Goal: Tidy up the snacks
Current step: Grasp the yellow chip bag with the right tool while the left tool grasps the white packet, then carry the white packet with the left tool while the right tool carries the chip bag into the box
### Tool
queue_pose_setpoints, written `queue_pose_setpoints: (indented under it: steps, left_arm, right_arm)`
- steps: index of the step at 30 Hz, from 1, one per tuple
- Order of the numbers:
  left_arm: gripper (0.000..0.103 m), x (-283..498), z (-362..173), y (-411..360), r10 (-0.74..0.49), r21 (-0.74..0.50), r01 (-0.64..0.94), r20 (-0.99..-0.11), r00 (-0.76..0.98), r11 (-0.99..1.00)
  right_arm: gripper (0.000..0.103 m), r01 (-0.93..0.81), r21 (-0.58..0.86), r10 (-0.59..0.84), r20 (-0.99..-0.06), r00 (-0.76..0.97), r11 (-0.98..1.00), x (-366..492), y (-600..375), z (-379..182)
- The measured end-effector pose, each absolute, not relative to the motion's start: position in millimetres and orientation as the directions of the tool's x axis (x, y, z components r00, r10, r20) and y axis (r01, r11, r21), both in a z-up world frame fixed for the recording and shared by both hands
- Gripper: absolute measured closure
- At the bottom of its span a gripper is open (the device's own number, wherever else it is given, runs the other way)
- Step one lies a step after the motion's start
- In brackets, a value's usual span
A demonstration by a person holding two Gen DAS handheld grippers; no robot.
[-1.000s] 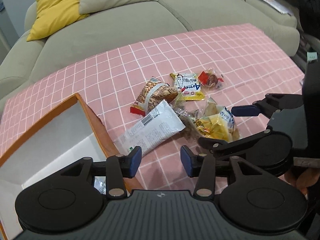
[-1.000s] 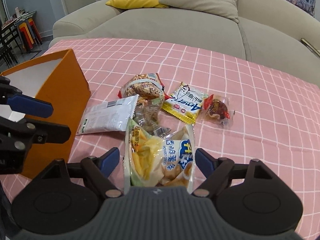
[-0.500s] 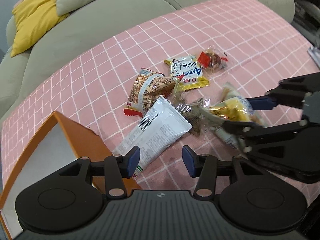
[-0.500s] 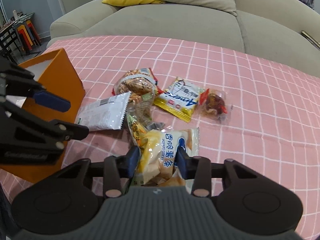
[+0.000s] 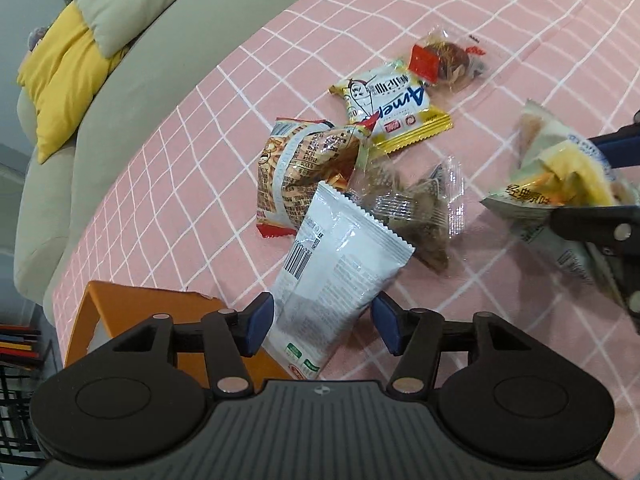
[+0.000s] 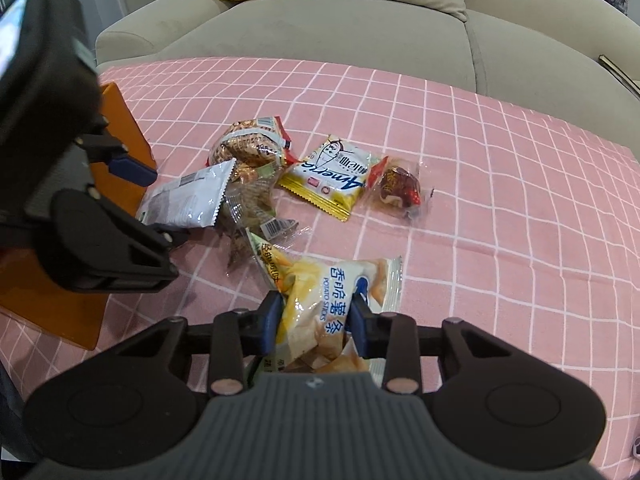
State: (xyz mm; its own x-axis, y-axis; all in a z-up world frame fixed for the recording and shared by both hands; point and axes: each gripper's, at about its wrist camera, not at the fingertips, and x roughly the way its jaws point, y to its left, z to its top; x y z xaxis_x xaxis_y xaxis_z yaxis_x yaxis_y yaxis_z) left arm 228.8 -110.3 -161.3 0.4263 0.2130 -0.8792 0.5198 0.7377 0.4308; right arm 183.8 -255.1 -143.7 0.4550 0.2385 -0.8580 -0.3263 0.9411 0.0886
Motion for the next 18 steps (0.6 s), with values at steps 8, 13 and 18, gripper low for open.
queue_pose_setpoints:
  steps: [8, 13, 18]
  left_arm:
    - [0.064, 228, -166, -115, 0.202, 0.437, 0.544, -0.876, 0.438, 0.717]
    - [0.083, 221, -154, -108, 0.157, 0.41, 0.502, -0.869, 0.47, 0.761]
    - [0.09, 214, -133, -88, 0.101, 0.347, 0.432, -0.861, 0.498, 0.832]
  right_arm:
    - [0.068, -0.322, 0.089, 0.236, -0.859, 0.454, 0.943, 185, -252, -145]
    - [0.068, -0.322, 0.092, 0.237, -0.862, 0.448, 0.942, 185, -253, -145]
    - [0.068, -0.323, 0.09, 0.235, -0.866, 0.442, 0.942, 185, -253, -146]
